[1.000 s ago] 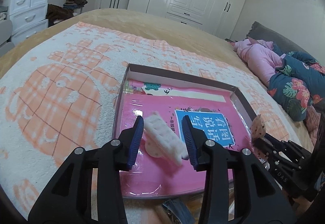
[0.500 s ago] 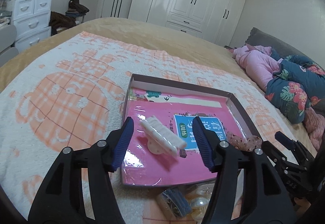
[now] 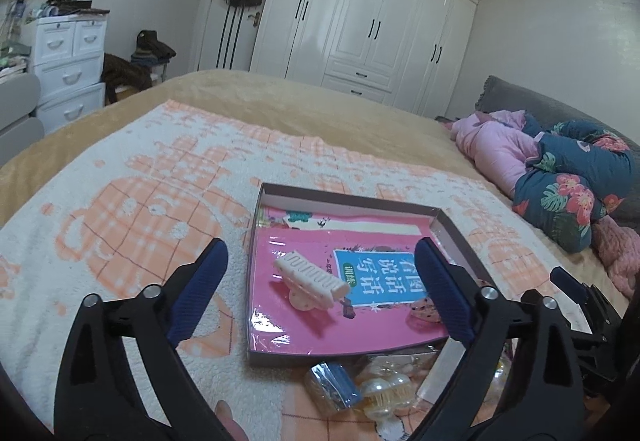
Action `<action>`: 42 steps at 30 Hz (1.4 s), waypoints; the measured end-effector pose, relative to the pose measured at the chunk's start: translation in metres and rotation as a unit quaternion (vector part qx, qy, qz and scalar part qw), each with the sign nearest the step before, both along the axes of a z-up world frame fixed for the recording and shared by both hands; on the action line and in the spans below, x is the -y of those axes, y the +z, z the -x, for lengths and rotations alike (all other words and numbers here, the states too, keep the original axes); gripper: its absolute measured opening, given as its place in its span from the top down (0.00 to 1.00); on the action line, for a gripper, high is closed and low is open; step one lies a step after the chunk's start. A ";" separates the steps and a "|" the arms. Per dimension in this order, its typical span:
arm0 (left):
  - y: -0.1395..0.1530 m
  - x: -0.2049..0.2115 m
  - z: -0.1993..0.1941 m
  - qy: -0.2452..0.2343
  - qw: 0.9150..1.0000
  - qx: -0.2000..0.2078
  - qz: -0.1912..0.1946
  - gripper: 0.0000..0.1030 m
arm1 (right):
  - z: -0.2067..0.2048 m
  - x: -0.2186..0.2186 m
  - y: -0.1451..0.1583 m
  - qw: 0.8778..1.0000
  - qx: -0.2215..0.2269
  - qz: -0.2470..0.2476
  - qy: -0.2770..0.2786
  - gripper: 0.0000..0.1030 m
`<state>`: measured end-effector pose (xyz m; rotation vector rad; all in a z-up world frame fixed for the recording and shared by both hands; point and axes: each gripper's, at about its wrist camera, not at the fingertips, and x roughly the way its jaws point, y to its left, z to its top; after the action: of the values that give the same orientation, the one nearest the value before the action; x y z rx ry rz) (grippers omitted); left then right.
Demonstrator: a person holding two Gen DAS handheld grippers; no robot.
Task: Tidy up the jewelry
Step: 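Open both tools and pull them back from the pink box, then grasp the bag of yellow hair ties with the right tool while the left tool grasps the blue clip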
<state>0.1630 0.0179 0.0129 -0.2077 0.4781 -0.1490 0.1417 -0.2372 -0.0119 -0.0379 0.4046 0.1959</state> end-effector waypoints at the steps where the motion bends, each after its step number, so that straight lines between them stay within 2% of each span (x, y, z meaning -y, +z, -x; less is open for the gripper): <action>1: 0.002 0.000 0.003 0.000 1.000 0.005 0.000 0.13 | 0.003 0.000 0.001 1.000 0.005 0.001 0.001 0.12; 8: 0.009 -0.001 0.021 -0.001 1.000 0.021 -0.002 0.12 | 0.025 -0.007 0.007 0.999 0.027 0.016 0.008 0.10; 18: 0.006 -0.006 0.044 -0.002 1.000 0.028 -0.004 0.12 | 0.053 -0.010 0.005 0.999 0.033 0.026 0.018 0.09; 27: 0.000 -0.006 0.057 -0.011 1.000 0.021 -0.011 0.11 | 0.070 -0.011 -0.004 0.999 0.014 0.032 0.025 0.09; 42: -0.021 0.002 0.072 -0.035 0.999 -0.016 -0.032 0.11 | 0.089 -0.019 -0.016 0.998 -0.010 0.046 0.043 0.09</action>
<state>0.0915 0.0156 -0.0080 -0.1319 0.5220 -0.1990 0.0523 -0.2178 -0.0276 -0.1433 0.4319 0.2625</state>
